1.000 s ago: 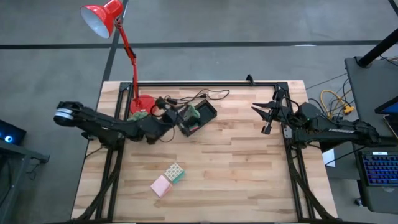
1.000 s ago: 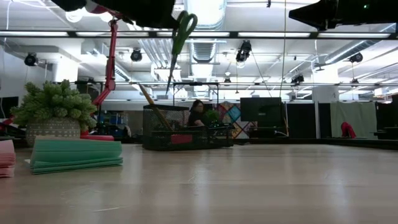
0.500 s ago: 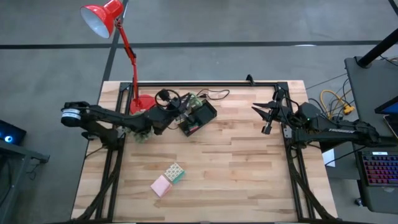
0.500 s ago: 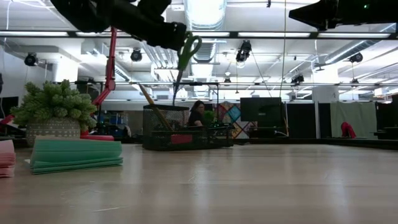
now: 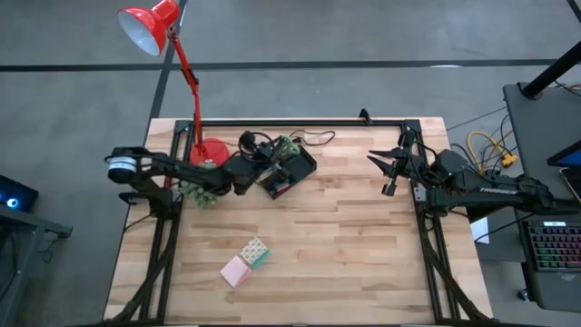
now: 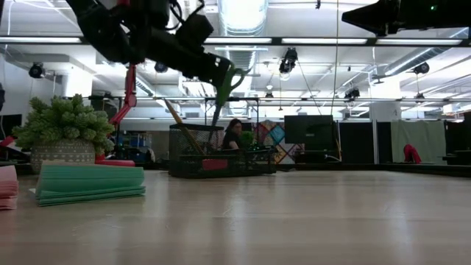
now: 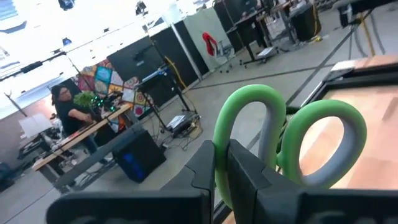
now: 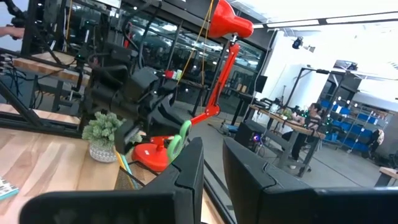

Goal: Pick and place office supplies into organizer
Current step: Put the green scissors into the black desk organizer

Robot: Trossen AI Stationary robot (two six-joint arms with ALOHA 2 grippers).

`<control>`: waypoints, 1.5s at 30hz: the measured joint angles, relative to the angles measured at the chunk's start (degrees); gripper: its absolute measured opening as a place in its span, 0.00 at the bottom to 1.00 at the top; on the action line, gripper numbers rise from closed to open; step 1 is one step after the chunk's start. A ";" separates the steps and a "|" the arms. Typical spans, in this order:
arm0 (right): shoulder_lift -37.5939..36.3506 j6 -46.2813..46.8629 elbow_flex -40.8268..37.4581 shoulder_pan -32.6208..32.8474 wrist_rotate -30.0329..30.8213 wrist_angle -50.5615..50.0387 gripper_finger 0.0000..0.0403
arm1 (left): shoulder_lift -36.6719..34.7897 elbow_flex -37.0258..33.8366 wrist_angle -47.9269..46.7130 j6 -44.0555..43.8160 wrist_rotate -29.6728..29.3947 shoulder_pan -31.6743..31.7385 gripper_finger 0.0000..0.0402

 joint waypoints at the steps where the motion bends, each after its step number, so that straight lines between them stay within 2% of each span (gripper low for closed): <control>1: -0.01 -0.01 0.00 0.00 0.00 -0.06 0.13 | 0.46 0.00 0.05 -0.05 -0.04 0.22 0.01; 8: 0.00 0.00 0.00 0.00 0.00 -0.81 0.13 | 1.66 -0.75 0.11 -0.89 -1.40 0.58 0.01; 21: 0.01 0.02 0.00 0.02 0.00 -1.16 0.13 | 0.33 -8.26 0.50 -17.20 -1.31 1.44 0.02; 27: 0.00 0.03 0.00 0.01 0.00 -1.13 0.13 | 0.33 -9.30 0.24 -21.17 -1.29 2.05 0.11; 45: 0.00 0.02 0.00 0.01 0.00 -1.13 0.13 | 0.33 -9.29 -0.31 -21.08 0.24 2.03 0.41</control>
